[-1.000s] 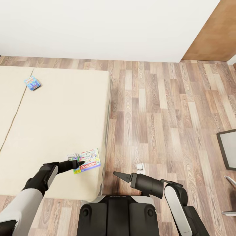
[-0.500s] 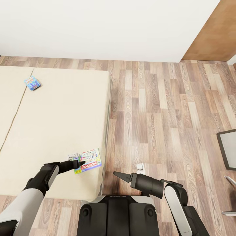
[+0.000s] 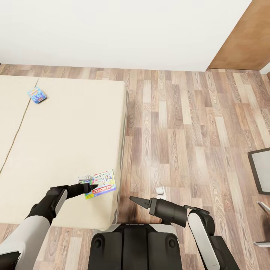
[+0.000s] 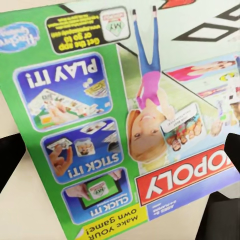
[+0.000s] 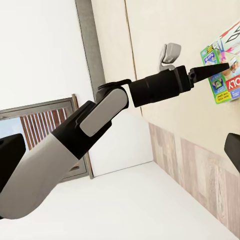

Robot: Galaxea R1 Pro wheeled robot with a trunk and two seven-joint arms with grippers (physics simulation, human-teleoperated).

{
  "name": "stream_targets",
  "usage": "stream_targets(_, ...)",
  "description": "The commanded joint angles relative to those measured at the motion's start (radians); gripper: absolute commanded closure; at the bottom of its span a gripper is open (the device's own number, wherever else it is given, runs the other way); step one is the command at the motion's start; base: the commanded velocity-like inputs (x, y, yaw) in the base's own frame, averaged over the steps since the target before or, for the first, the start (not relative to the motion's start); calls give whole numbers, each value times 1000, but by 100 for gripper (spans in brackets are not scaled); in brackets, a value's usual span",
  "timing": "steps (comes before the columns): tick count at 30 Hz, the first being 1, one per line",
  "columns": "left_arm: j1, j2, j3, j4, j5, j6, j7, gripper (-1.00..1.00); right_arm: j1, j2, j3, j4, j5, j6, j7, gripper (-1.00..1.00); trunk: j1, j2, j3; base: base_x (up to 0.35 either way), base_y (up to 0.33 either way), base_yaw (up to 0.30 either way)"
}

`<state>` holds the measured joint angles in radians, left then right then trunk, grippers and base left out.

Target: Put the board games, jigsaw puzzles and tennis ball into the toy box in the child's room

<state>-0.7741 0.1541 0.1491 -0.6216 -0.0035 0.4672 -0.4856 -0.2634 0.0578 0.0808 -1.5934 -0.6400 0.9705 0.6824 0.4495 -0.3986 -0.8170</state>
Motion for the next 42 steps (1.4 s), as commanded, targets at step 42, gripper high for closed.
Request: stream_targets(42, 0, -1, 4, 0, 2, 10, -85, -100, 0, 1, -1, 0, 2, 5, 3, -100, 1, -2, -1, 0, 0, 0)
